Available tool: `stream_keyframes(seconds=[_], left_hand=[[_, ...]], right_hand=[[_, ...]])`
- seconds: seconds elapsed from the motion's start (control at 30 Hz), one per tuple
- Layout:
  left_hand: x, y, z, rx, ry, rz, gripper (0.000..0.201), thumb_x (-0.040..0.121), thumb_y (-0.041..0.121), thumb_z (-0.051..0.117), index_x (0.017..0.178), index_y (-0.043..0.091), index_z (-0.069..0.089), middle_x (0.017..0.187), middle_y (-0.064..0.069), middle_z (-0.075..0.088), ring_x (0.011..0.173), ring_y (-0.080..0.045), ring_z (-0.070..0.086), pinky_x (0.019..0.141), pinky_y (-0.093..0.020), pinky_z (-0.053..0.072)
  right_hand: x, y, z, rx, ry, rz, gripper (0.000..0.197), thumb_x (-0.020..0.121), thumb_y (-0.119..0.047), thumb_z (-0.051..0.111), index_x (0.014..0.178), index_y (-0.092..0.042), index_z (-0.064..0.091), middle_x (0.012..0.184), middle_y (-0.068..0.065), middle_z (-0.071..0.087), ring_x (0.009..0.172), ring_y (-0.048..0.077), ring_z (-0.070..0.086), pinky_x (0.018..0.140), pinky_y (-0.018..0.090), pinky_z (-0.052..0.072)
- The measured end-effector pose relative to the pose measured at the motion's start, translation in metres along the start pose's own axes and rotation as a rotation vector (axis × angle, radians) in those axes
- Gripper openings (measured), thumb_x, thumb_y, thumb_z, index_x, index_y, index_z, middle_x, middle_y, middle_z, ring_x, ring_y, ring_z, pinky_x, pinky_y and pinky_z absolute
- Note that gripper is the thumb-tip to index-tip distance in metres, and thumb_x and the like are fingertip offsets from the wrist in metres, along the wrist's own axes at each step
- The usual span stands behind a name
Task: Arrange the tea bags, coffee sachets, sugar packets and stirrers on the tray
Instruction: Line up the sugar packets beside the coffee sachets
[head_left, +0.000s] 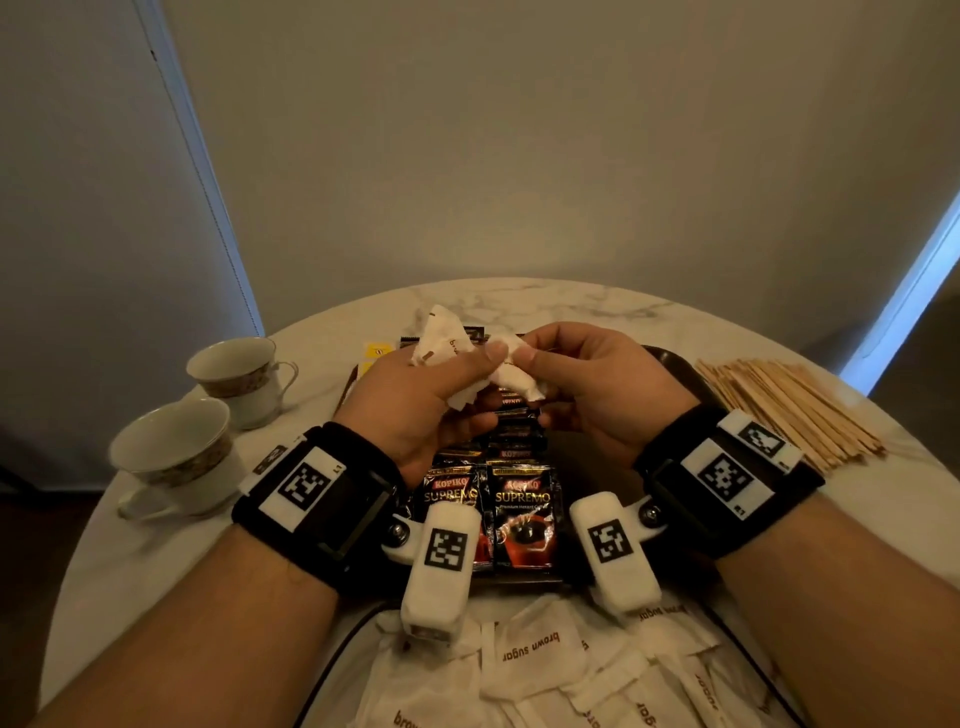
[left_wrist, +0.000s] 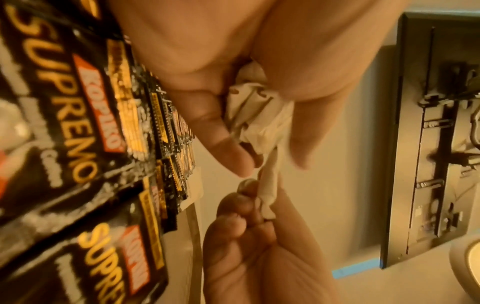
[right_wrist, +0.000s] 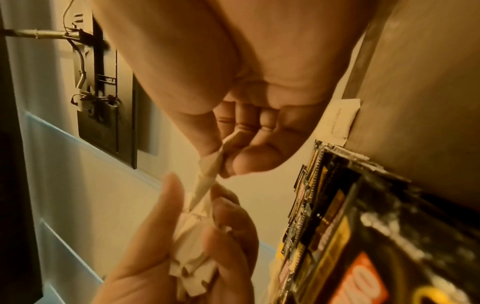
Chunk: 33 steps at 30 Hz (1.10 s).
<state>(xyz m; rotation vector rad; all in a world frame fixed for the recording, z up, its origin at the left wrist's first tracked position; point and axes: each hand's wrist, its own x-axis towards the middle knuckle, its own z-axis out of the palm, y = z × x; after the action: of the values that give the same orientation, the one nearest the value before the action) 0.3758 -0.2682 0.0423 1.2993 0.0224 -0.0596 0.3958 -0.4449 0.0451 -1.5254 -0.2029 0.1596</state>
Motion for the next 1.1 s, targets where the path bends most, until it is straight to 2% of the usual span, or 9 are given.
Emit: stream_keyframes(seconds=[0.07,0.17,0.37,0.5,0.67,0.87,0.97,1.03,1.1], left_hand=[[0.002,-0.005,-0.001,0.009,0.015,0.046,0.030,0.083,0.008,0.080,0.112,0.005,0.071,0.100,-0.011,0.079,0.081,-0.021,0.076,0.059,-0.025,0.060],[0.004,-0.007,-0.002,0.012,0.076,0.098,0.030,0.085,-0.001,0.076,0.114,0.004,0.070,0.103,-0.012,0.079,0.082,-0.022,0.076,0.060,-0.026,0.059],[0.008,-0.006,-0.004,-0.025,0.146,0.073,0.024,0.088,0.002,0.074,0.111,0.007,0.070,0.101,-0.010,0.079,0.082,-0.022,0.076,0.058,-0.027,0.060],[0.007,-0.003,-0.002,-0.061,0.189,0.059,0.014,0.092,0.012,0.074,0.104,0.007,0.070,0.089,-0.008,0.080,0.077,-0.022,0.077,0.056,-0.028,0.061],[0.007,-0.001,-0.002,-0.103,0.203,0.067,0.014,0.094,0.018,0.074,0.103,0.009,0.071,0.086,-0.005,0.080,0.074,-0.020,0.076,0.060,-0.032,0.062],[0.010,0.007,-0.013,-0.121,0.256,0.049,0.012,0.095,0.019,0.072,0.095,0.007,0.070,0.076,-0.006,0.072,0.063,-0.014,0.069,0.055,-0.027,0.059],[0.011,0.008,-0.015,-0.125,0.271,0.054,0.008,0.095,0.016,0.070,0.093,0.008,0.069,0.077,-0.006,0.072,0.065,-0.015,0.069,0.056,-0.026,0.059],[0.011,0.009,-0.016,-0.118,0.276,0.065,0.007,0.095,0.014,0.070,0.095,0.008,0.069,0.076,-0.006,0.073,0.065,-0.015,0.069,0.056,-0.026,0.059],[0.012,0.009,-0.018,-0.113,0.276,0.070,0.007,0.096,0.014,0.069,0.097,0.008,0.068,0.077,-0.006,0.073,0.064,-0.015,0.069,0.055,-0.026,0.059]], right_hand=[[0.000,0.001,-0.001,0.030,-0.039,0.027,0.023,0.085,-0.023,0.076,0.103,-0.011,0.071,0.090,0.009,0.072,0.071,0.017,0.064,0.058,0.026,0.056],[-0.001,0.002,-0.002,0.047,-0.115,0.079,0.052,0.068,-0.022,0.082,0.115,-0.003,0.069,0.100,0.011,0.075,0.074,0.015,0.070,0.065,0.026,0.060],[0.000,0.004,-0.001,0.034,-0.010,0.058,0.011,0.082,-0.001,0.077,0.090,-0.005,0.070,0.082,0.010,0.075,0.069,0.017,0.070,0.065,0.026,0.061],[-0.002,0.003,-0.001,0.007,-0.001,0.090,0.007,0.086,-0.006,0.076,0.091,-0.004,0.071,0.076,0.008,0.073,0.064,0.015,0.068,0.060,0.024,0.060],[0.004,0.002,-0.006,0.025,0.042,0.080,0.002,0.090,-0.008,0.072,0.091,-0.007,0.074,0.079,0.007,0.073,0.066,0.013,0.066,0.060,0.025,0.057],[0.047,0.000,-0.045,-0.015,0.393,0.088,0.011,0.090,0.000,0.072,0.090,-0.009,0.067,0.074,0.007,0.067,0.057,0.013,0.060,0.052,0.025,0.052],[0.071,0.010,-0.067,-0.199,0.448,0.224,0.010,0.093,0.000,0.068,0.102,-0.005,0.068,0.081,0.010,0.067,0.067,0.019,0.063,0.066,0.033,0.059],[0.078,0.015,-0.071,-0.324,0.431,0.305,0.005,0.096,-0.001,0.064,0.093,-0.004,0.067,0.082,0.012,0.067,0.080,0.025,0.064,0.091,0.042,0.059],[0.082,0.020,-0.070,-0.377,0.430,0.359,0.013,0.096,-0.001,0.063,0.084,-0.005,0.066,0.084,0.014,0.068,0.088,0.027,0.065,0.103,0.048,0.054]])
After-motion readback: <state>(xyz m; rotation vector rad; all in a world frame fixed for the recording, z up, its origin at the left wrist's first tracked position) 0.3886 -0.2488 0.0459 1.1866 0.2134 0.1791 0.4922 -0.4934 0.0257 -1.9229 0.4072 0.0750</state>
